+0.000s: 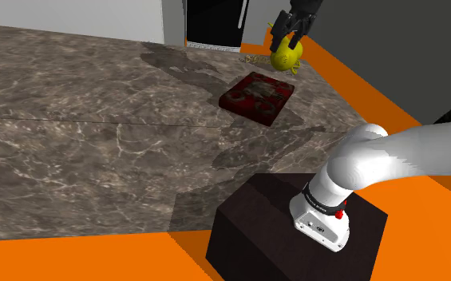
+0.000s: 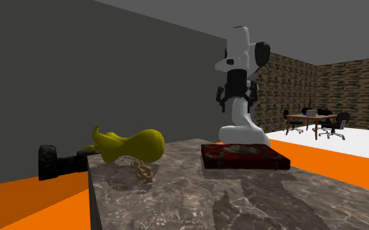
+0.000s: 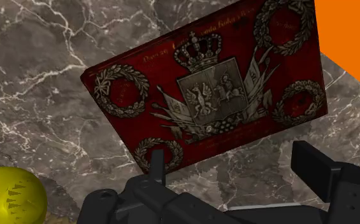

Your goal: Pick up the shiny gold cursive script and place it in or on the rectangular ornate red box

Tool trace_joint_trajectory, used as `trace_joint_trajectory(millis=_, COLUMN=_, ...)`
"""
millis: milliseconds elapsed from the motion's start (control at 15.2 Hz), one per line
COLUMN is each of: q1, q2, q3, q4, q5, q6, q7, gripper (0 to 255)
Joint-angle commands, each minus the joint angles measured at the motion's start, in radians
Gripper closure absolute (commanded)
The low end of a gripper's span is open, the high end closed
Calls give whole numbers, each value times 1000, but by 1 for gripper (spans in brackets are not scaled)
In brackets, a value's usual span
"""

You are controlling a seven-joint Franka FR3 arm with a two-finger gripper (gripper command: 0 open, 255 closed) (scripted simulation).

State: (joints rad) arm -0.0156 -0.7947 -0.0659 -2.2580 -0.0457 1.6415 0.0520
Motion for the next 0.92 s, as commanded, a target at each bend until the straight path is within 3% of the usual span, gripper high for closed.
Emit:
trace_joint_trajectory(millis=0, q1=0, q2=0, q3=0, q4=0, q5=0, q6=0, q7=0, gripper=0)
trace_joint_trajectory(millis=858, q1=-40, q2=393, q3=-125, q4=132, q5=-137, q6=228, q7=-163, gripper=0)
